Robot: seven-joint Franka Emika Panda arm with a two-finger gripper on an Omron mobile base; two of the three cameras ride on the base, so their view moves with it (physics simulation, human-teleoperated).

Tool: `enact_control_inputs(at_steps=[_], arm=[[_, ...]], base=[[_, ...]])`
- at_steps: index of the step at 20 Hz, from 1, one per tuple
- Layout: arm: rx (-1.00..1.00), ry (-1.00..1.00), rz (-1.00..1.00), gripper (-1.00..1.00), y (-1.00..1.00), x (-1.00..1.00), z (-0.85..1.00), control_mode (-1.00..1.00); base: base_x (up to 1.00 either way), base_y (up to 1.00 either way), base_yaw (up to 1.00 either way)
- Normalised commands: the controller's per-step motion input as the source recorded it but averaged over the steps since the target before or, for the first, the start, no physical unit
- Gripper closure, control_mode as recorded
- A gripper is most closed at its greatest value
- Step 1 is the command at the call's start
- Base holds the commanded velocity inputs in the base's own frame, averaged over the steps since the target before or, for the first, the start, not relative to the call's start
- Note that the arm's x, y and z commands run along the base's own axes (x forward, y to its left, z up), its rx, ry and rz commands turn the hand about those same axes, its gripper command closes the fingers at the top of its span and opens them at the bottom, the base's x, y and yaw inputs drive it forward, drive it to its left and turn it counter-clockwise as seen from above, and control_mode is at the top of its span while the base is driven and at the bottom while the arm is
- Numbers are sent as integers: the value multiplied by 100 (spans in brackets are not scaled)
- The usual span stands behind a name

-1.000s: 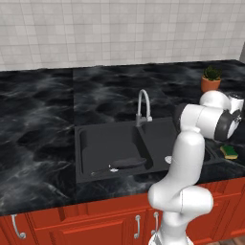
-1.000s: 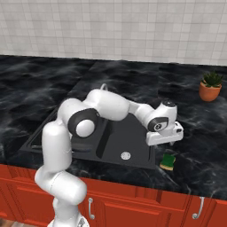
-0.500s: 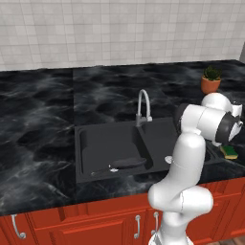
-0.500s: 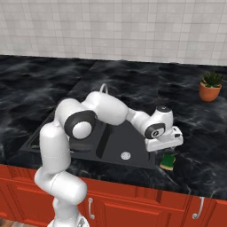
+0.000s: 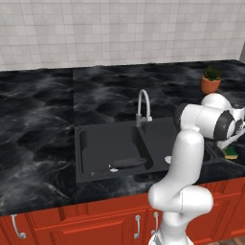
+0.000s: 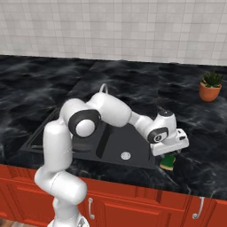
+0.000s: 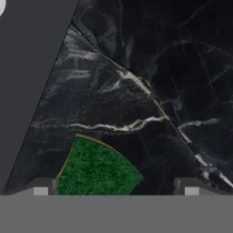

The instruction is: Pick the pan and sponge and place them into the sink. Then turn on the water.

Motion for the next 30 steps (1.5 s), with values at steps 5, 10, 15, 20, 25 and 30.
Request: enact_control_inputs(at_steps=[5, 10, 15, 20, 25, 30], arm=[[2, 0, 0, -100, -17, -3, 0, -100], [17, 0, 0, -100, 0, -9, 0, -100], [29, 0, -1, -100, 0, -16, 0, -100], [10, 0, -1, -100, 0, -5, -2, -100], [0, 0, -2, -100, 0, 4, -3, -100], [0, 1, -2, -100, 0, 1, -4, -100]], base=[[0, 0, 0], [0, 0, 0], [0, 0, 0], [0, 0, 0], [0, 0, 0], [0, 0, 0]])
